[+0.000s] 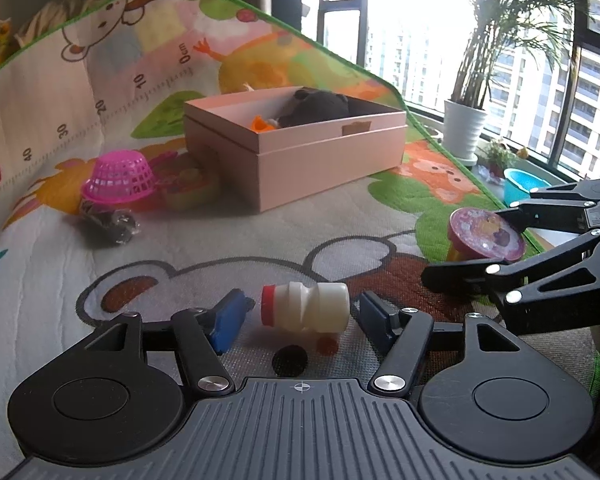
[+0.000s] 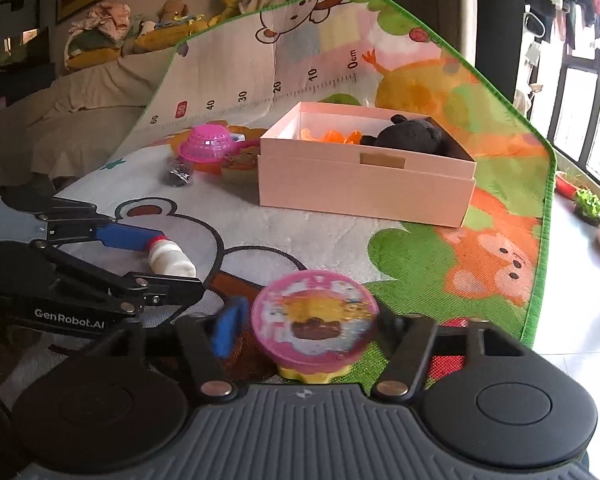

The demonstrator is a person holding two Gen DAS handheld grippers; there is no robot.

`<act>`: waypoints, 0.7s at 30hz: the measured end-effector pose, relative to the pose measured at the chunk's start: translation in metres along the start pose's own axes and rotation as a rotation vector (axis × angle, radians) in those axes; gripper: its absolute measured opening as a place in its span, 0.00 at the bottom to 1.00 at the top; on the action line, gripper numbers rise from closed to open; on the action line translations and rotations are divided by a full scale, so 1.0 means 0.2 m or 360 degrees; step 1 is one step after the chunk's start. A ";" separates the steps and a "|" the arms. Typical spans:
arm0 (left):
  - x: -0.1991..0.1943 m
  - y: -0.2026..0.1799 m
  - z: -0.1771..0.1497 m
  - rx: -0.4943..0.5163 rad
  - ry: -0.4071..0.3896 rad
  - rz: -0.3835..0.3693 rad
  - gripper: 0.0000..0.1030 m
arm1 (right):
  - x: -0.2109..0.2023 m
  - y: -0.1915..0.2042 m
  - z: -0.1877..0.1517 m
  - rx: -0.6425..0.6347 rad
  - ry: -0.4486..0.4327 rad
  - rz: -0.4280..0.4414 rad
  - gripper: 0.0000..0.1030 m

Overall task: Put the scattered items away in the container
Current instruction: 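Carry the bottle with the left tool toward the box while the right tool carries the yellow toy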

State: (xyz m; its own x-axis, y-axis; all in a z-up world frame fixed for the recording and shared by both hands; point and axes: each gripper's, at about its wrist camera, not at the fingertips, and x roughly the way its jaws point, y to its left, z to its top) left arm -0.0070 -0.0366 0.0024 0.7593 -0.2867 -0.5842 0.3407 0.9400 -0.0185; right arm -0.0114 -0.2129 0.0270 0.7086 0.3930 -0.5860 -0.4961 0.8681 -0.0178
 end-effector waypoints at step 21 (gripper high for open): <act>-0.05 -0.07 0.09 0.0162 -0.0037 0.0037 0.46 | -0.08 -0.04 0.02 -0.0036 -0.0026 -0.0120 0.54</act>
State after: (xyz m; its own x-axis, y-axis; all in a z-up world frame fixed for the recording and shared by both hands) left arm -0.0101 -0.0500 0.0233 0.7797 -0.2705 -0.5647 0.3768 0.9230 0.0781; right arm -0.0172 -0.2249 0.0393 0.7522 0.3319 -0.5693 -0.4523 0.8883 -0.0797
